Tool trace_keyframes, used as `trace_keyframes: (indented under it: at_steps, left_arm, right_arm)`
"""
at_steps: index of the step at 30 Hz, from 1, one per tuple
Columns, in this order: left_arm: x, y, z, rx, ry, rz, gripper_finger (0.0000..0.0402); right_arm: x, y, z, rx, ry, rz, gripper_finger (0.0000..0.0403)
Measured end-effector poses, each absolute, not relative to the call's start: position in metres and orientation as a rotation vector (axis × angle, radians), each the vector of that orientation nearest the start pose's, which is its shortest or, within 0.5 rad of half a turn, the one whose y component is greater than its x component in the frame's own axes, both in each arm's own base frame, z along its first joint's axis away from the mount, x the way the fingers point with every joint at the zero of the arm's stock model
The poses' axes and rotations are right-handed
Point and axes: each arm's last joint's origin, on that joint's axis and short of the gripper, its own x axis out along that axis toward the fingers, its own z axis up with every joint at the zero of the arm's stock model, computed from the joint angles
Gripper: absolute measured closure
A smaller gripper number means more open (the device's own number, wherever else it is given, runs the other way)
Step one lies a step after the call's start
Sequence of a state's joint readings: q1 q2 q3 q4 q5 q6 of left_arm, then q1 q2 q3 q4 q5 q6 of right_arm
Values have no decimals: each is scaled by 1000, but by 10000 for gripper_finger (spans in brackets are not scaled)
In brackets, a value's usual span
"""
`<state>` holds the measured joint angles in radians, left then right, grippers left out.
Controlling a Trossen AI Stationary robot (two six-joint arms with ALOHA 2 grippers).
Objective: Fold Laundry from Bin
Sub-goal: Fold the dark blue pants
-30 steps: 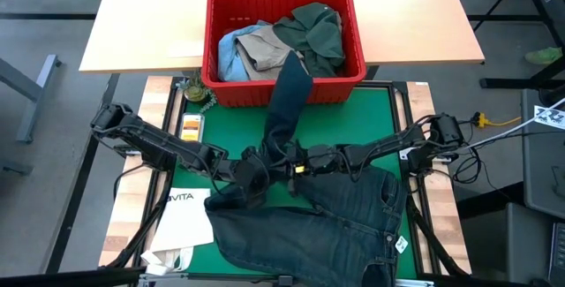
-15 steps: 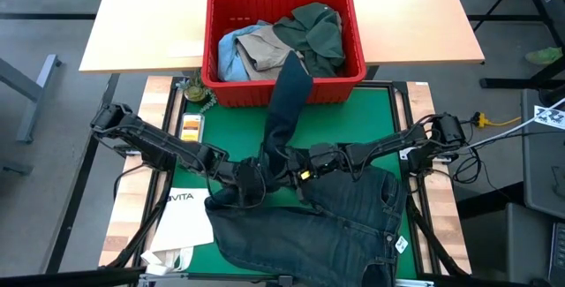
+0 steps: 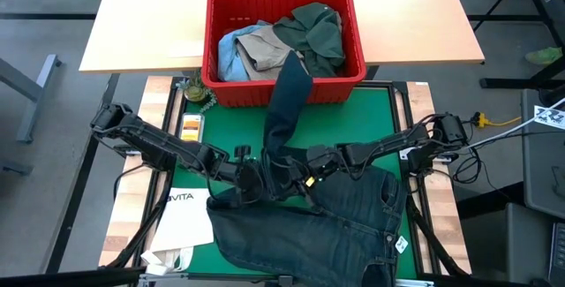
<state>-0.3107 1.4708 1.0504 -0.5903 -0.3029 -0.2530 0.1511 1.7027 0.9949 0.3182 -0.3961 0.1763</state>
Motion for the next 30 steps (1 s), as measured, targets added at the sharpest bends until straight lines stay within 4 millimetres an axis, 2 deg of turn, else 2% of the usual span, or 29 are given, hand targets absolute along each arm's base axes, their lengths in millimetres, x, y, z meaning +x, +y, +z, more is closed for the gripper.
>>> trace_keyframes:
  at_steps: [5,11,19,23,27,30]
  left_arm:
    - [281,-78,241,137,917,224,268]
    - [282,-74,241,181,922,221,266]
    - [286,-65,242,215,925,206,211]
    - [290,-65,244,290,893,159,185]
    - [293,-62,246,383,877,128,174]
    - [294,-55,246,382,885,130,173]
  right_arm:
    - [361,66,214,220,462,502,401]
    - [360,66,213,220,463,502,401]
    - [360,66,213,221,470,501,401]
    - [360,66,213,221,470,501,401]
    - [360,66,213,221,469,501,402]
    - [360,66,213,221,469,501,402]
